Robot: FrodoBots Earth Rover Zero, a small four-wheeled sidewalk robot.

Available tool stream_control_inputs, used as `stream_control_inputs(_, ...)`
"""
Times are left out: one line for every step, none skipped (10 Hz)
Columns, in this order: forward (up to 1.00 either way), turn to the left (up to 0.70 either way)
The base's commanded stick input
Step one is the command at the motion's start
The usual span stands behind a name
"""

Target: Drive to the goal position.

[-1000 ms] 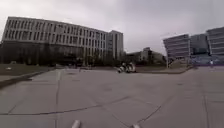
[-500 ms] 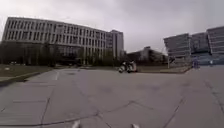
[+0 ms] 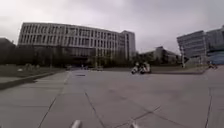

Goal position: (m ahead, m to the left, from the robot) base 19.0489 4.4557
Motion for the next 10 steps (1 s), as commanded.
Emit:
stream_control_inputs(0.70,0.00)
stream_control_inputs(0.70,0.00)
stream_control_inputs(0.70,0.00)
stream_control_inputs(0.70,0.00)
stream_control_inputs(0.70,0.00)
stream_control_inputs(0.70,0.10)
stream_control_inputs(0.70,0.35)
stream_control_inputs(0.70,0.31)
stream_control_inputs(0.70,0.23)
stream_control_inputs(0.70,0.07)
